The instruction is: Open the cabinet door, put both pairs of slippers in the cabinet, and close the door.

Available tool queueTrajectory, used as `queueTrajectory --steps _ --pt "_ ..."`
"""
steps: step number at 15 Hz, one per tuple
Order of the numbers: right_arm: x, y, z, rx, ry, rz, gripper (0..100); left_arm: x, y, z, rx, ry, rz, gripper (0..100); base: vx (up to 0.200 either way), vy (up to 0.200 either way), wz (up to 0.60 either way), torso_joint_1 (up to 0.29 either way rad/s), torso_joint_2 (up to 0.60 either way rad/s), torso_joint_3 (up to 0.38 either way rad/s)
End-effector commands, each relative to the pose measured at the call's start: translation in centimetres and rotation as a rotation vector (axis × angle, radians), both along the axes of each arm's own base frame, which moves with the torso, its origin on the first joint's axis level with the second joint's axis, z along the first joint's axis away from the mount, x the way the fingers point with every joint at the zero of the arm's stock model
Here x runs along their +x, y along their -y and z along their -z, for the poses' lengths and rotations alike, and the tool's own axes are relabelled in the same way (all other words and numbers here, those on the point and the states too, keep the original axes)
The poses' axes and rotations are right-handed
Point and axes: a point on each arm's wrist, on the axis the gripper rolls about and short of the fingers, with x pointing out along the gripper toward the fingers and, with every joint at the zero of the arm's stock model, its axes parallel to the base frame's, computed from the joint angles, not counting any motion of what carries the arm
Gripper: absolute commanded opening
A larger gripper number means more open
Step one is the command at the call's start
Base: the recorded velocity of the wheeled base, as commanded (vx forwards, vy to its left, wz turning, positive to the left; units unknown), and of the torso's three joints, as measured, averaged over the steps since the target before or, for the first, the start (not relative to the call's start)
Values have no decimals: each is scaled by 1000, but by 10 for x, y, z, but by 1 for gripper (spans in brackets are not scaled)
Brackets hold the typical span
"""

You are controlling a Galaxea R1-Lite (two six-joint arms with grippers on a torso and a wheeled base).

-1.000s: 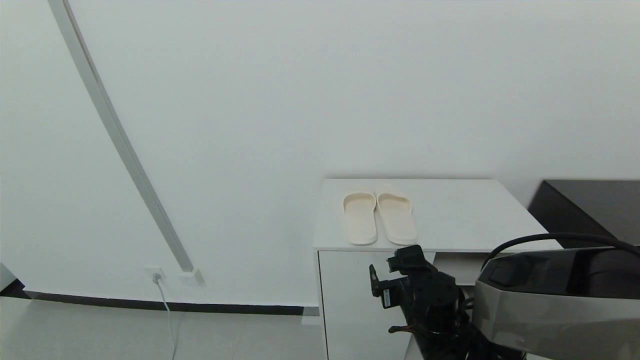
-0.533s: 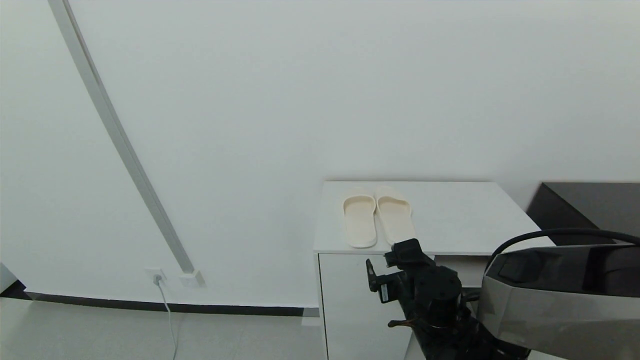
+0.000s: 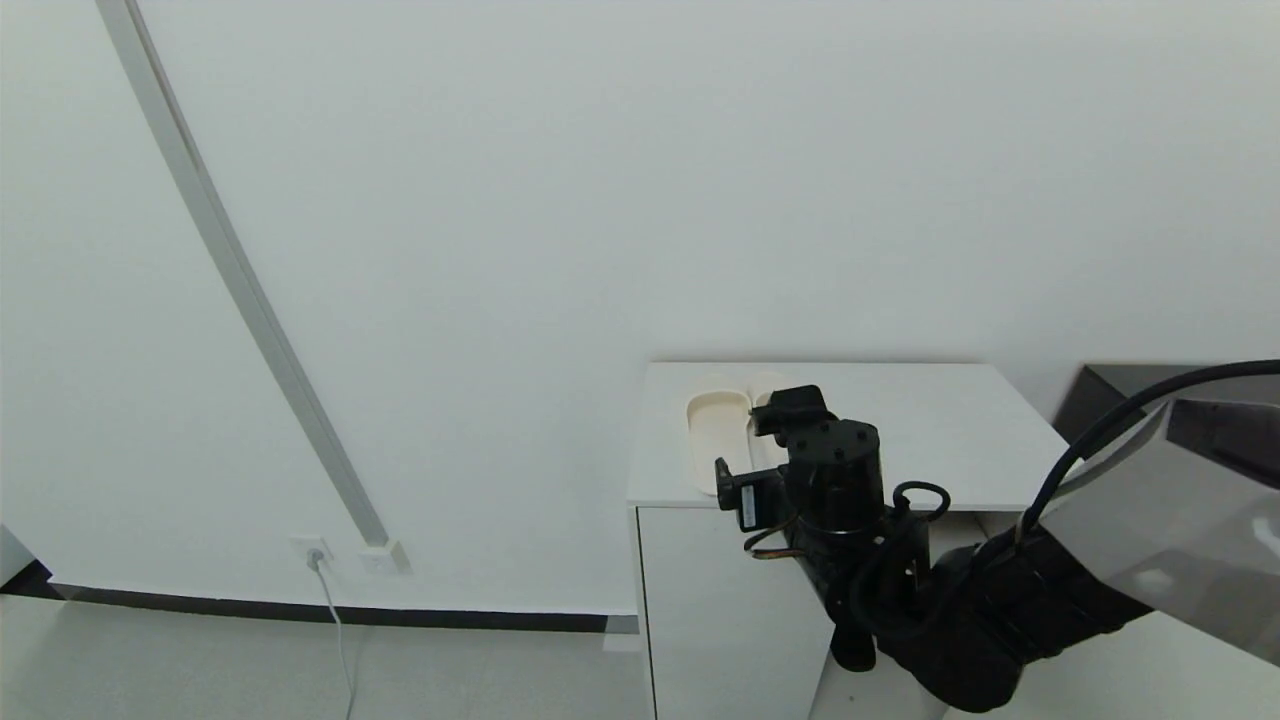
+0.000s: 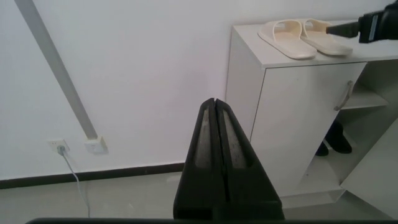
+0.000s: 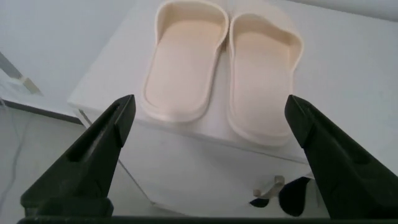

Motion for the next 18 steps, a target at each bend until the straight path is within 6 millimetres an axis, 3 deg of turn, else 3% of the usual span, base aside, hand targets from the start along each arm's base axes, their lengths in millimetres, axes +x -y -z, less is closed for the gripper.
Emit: queueTrajectory --steps 1,4,9,12,15,18 --pt "4 -4 -24 59 24 5 100 0 0 0 2 -1 0 0 0 0 0 0 0 0" --pt "2 -2 -26 68 15 7 100 0 0 0 2 -1 0 0 0 0 0 0 0 0" --pt "2 0 -17 74 -10 18 100 0 0 0 2 -1 0 0 200 0 0 0 0 5" --pt "1 2 1 59 -52 26 100 0 0 0 2 -1 0 0 200 0 0 15 4 5" --pt "-1 3 19 35 -82 18 100 0 0 0 2 -1 0 0 0 0 0 0 0 0" --pt "13 3 34 30 -87 27 100 0 0 0 2 -1 0 0 0 0 0 0 0 0"
